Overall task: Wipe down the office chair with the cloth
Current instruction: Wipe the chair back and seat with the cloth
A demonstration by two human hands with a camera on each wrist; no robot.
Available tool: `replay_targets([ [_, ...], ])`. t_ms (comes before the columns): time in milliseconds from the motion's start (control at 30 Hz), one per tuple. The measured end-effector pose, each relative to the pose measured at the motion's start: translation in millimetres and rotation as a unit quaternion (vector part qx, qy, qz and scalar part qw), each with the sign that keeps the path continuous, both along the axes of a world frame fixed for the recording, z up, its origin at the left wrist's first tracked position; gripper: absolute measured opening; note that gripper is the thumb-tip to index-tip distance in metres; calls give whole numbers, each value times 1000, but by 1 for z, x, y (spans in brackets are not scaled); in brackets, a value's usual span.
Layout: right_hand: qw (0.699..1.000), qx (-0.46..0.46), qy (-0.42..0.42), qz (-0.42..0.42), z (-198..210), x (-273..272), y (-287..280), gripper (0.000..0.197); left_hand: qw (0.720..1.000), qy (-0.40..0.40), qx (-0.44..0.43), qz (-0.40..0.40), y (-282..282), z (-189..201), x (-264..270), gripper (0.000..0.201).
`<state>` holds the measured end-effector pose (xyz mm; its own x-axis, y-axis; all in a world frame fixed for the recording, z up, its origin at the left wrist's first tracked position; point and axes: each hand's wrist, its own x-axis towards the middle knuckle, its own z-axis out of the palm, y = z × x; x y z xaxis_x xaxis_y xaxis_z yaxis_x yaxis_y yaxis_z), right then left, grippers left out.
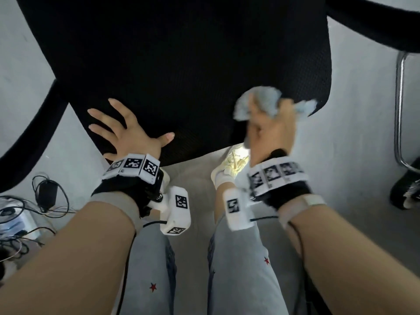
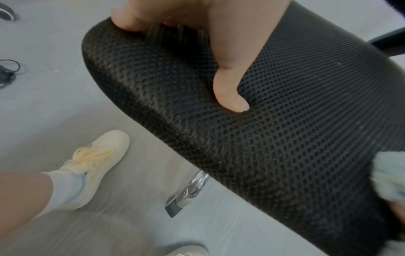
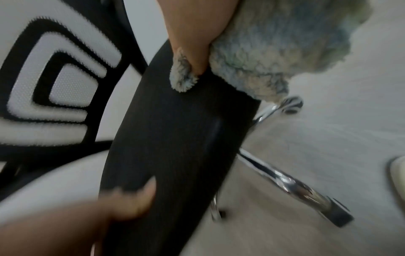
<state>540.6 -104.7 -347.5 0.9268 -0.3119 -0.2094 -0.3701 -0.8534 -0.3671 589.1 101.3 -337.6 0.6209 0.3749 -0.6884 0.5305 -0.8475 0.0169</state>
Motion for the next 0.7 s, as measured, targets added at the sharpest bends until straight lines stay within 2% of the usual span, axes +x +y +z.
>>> replay_targets([
  [33, 1000, 16, -10, 25, -2, -4, 14, 39, 1000, 4, 1, 0, 0, 0, 0, 122],
  [67, 995, 3, -14, 100, -5, -9, 19, 40, 1000, 8, 2, -4, 1, 0, 1, 122],
  [100, 980, -21, -21, 199, -6, -10, 14, 42, 1000, 12, 1, -7, 4, 2, 3, 122],
  [133, 965, -38, -30, 259, -4, -4, 0, 43, 1000, 15, 0, -8, 5, 3, 4, 122],
  [167, 960, -55, -32, 273, -4, 1, -17, 41, 1000, 16, 0, -10, 7, 3, 6, 122],
  [200, 974, -58, -26, 217, -2, 5, -32, 38, 1000, 17, 1, -11, 7, 3, 7, 122],
  [233, 990, -38, -10, 134, -2, 8, -46, 32, 1000, 17, 0, -8, 5, 4, 8, 122],
  [267, 999, -22, -29, 34, -2, 8, -53, 29, 1000, 17, -1, -4, 3, 4, 8, 122],
  [333, 992, 20, -64, -107, -11, 1, -40, 35, 1000, 13, 2, 1, -3, 3, 8, 122],
  [400, 980, 73, -46, -177, -11, -5, 7, 28, 1000, 14, 2, 3, -5, 3, 9, 122],
  [433, 985, 101, -37, -134, -10, -10, 30, 26, 1000, 13, 2, 2, -5, 3, 9, 122],
  [467, 996, 89, -28, -8, -8, -17, 48, 33, 1000, 12, 3, 0, -3, 3, 10, 122],
  [500, 992, 71, -19, 107, -7, -24, 54, 45, 1000, 12, 3, -3, -1, 3, 11, 122],
  [533, 982, 38, -22, 185, -8, -25, 44, 52, 1000, 12, 1, -4, 1, 4, 12, 122],
  [567, 975, 13, -23, 223, -12, -21, 24, 52, 1000, 12, -3, -5, 2, 3, 12, 123],
  [600, 980, 10, -17, 197, -10, -14, 5, 46, 1000, 13, -6, -5, 2, 3, 12, 123],
  [667, 1000, -3, 15, 27, -8, -4, -30, 40, 1000, 12, -9, -4, 0, 2, 11, 123],
  [700, 999, -14, 1, -39, -7, -1, -38, 43, 1000, 11, -10, -2, -2, 2, 10, 123],
])
